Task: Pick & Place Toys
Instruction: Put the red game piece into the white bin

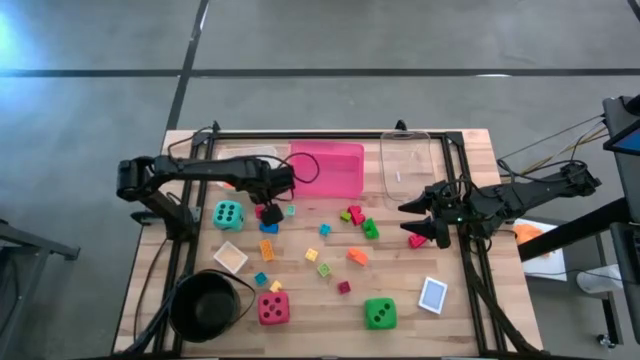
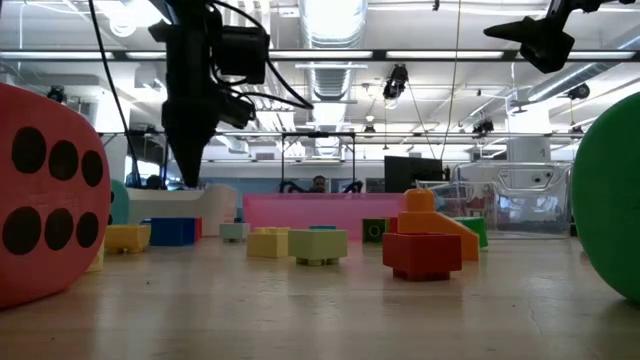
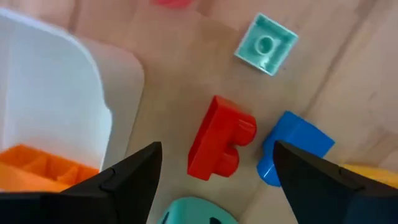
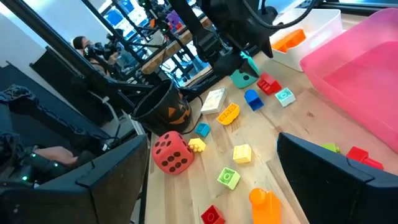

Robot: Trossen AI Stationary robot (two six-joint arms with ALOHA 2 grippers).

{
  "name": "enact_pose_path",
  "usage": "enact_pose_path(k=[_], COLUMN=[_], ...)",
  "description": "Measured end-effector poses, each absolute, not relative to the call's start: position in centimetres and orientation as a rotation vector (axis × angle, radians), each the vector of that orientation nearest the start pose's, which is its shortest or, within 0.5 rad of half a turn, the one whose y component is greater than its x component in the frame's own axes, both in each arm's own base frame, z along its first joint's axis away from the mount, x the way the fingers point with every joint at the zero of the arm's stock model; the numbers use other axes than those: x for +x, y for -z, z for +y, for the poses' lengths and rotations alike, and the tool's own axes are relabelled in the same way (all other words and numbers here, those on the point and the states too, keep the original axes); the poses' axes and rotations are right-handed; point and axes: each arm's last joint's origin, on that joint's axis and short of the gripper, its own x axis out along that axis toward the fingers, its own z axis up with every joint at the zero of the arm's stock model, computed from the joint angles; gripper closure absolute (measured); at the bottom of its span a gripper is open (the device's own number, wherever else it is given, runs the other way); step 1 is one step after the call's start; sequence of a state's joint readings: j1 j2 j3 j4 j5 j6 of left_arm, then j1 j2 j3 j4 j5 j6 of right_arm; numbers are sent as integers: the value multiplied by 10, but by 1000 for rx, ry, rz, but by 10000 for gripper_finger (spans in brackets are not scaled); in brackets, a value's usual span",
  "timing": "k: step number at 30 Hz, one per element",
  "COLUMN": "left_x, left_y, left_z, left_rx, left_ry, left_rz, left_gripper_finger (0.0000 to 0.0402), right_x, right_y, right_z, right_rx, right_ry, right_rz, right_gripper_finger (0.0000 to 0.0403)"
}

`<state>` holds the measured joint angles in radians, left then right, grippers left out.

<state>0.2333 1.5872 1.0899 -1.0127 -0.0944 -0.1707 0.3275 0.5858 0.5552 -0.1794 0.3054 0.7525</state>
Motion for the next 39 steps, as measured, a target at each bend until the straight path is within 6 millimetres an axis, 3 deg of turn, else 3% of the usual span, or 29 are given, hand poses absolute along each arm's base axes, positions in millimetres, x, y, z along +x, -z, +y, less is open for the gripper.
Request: enact_pose_path(k=[5,14,35,39], left_x=[264,260,253,254], left_y=[-202,-184,-138,-135], left_z=[63,61,59,58], left_rx=[-160,-115,-34,-16], left_ry=[-250,-157,-144,-145], left_rz=[1518,1509,1598,1611], left_gripper_finger=[120,134,135,162], right_x=[135,135,135,136], right_y=[-282,-282,-282,-282], right_z=[37,37,37,37], right_rx=[683,680,682,685], right_ry=[54,53,53,53], right_rz=[197,198,195,194], right_gripper_finger=[54,54,54,54])
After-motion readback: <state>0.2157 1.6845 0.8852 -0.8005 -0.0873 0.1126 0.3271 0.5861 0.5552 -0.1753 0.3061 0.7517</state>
